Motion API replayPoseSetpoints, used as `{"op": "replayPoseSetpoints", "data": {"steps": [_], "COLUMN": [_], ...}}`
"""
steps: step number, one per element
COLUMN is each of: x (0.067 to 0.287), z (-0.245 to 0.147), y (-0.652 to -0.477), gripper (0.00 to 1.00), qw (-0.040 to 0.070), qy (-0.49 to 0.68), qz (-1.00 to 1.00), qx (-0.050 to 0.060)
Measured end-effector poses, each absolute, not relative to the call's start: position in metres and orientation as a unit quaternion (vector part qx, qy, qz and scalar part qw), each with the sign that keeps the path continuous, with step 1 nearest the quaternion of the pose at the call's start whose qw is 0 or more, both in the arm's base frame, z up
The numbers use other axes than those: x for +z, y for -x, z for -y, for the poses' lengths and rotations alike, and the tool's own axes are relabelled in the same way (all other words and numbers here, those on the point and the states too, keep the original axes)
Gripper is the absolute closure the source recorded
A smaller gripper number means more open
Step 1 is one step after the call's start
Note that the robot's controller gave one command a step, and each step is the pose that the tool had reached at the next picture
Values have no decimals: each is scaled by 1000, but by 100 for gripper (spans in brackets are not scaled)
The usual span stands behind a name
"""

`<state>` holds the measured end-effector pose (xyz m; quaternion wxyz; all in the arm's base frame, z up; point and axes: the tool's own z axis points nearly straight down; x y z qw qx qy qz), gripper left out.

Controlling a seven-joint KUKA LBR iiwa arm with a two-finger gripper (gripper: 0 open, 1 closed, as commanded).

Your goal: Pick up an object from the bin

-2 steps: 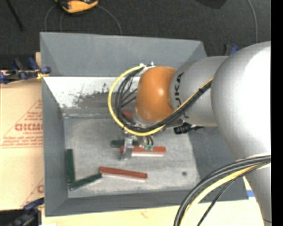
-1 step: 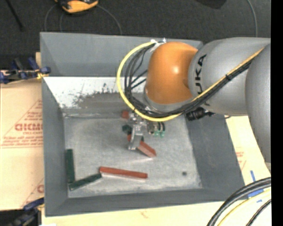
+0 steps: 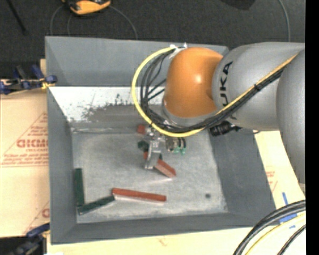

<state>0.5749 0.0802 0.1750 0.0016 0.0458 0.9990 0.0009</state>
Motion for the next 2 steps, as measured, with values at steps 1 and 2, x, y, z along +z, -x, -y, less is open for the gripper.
{"op": "replayPoseSetpoints", "data": {"steps": [1,2], "x": [177,212], "z": [-80,-86], "y": [-575,-605], "gripper": [100,100], "qw": [1,9], "qy": [-46,42], "qz": [-999,-999], "qx": [1,0]}}
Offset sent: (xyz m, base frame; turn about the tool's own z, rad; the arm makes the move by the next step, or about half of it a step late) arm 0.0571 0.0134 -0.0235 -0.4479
